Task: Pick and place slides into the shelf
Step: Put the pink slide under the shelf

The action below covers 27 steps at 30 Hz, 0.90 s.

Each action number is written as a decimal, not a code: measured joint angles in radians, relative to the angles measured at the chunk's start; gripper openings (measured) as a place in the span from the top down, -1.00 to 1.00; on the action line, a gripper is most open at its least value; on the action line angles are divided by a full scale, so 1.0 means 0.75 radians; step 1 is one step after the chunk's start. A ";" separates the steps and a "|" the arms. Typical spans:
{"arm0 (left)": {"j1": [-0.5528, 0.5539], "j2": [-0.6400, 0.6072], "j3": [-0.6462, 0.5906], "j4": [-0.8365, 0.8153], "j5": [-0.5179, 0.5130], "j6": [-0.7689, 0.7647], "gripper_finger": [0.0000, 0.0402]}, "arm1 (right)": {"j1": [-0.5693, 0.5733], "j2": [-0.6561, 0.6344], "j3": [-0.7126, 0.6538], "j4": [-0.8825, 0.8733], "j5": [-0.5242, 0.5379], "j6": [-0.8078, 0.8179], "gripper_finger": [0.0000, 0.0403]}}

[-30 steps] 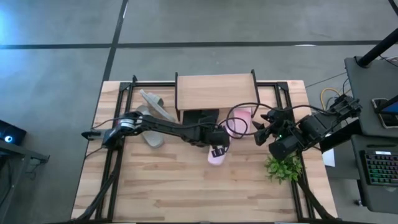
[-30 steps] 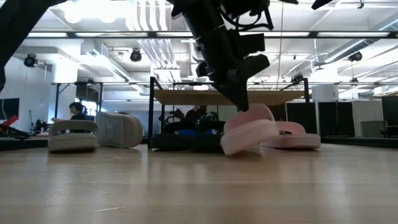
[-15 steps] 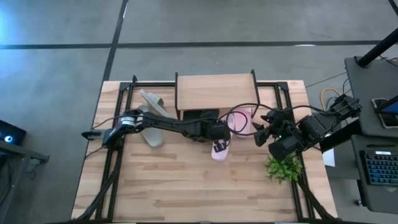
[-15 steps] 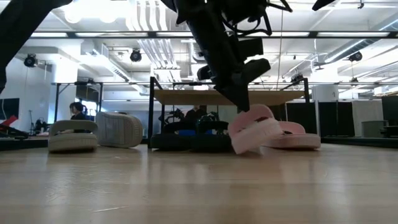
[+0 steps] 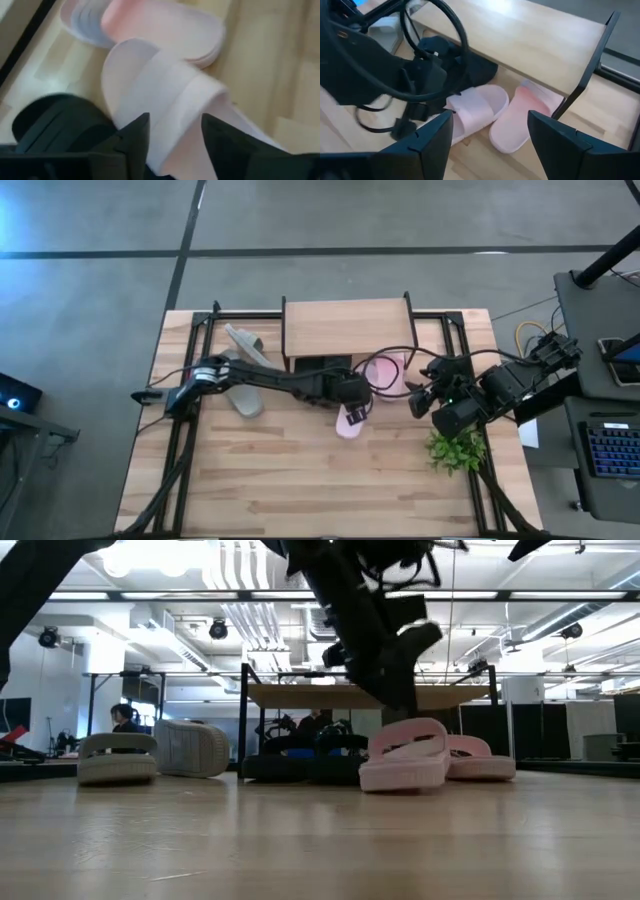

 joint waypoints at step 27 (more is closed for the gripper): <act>-0.405 -0.589 -0.413 -0.180 0.277 -0.324 -0.08 | -0.049 0.472 -0.098 0.395 -0.492 -0.594 0.04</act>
